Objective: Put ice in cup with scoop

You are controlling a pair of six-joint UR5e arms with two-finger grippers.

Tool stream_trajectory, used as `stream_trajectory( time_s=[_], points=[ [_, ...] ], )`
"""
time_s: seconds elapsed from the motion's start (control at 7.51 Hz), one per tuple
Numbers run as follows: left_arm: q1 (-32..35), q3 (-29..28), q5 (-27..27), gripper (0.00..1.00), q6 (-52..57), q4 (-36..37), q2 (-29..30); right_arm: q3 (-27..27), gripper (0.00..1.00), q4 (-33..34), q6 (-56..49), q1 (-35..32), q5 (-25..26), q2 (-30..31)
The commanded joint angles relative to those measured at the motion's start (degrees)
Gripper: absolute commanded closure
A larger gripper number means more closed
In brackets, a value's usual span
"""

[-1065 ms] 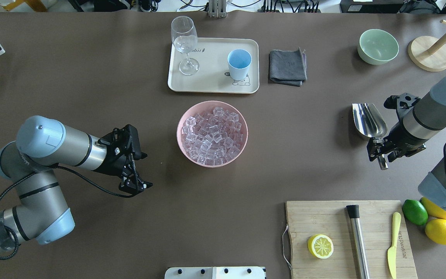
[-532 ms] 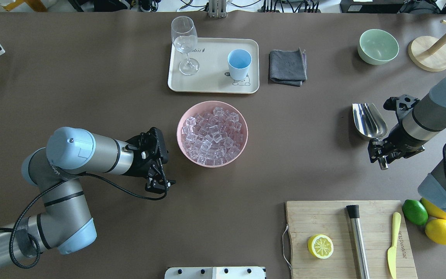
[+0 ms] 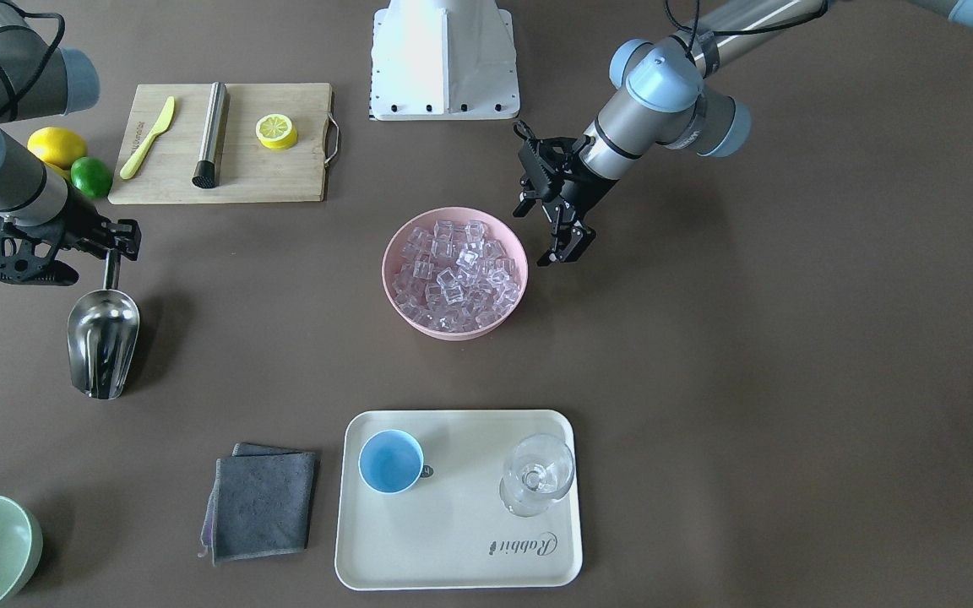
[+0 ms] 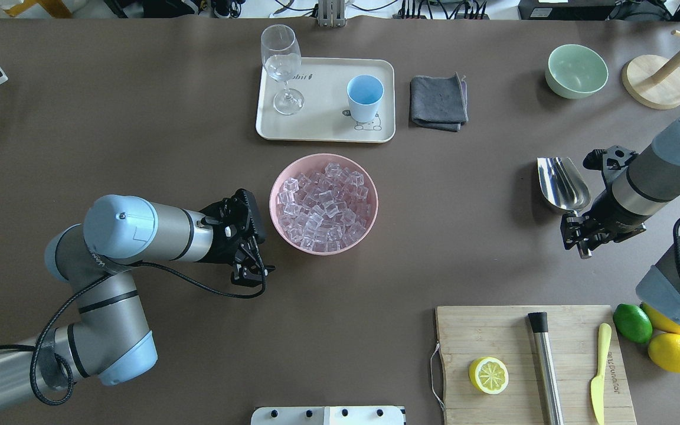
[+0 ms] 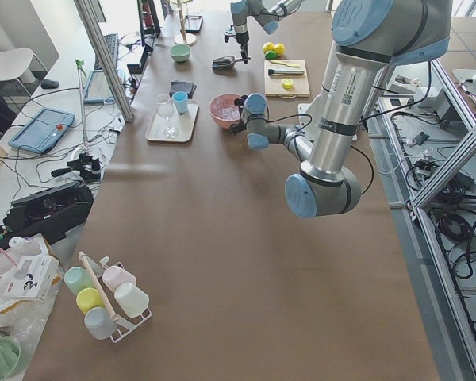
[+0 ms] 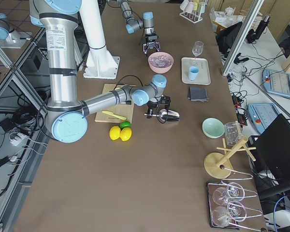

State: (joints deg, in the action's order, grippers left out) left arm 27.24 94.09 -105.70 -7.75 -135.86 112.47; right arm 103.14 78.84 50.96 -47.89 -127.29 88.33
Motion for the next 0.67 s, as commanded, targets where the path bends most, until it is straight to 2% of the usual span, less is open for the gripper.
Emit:
stream_trajectory(
  time_s=[0.0,0.13,0.27,0.53],
  points=[
    [-0.35,-1.27,0.59,0.02,-0.25,0.15,1.78,-0.04,0.68,0.0,0.02,0.07,0.02,0.09],
    [-0.26,-1.45,0.59,0.02,-0.25,0.15,1.79,-0.13,0.91,0.0,-0.42,0.16,0.02,0.18],
    [-0.26,-1.54,0.67,0.02,-0.25,0.15,1.87,-0.13,1.0,0.0,-0.59,0.08,0.02,0.26],
    [0.18,-1.54,0.67,0.02,-0.16,0.15,1.79,0.48,1.0,0.09,-0.68,0.08,0.02,0.09]
  ],
)
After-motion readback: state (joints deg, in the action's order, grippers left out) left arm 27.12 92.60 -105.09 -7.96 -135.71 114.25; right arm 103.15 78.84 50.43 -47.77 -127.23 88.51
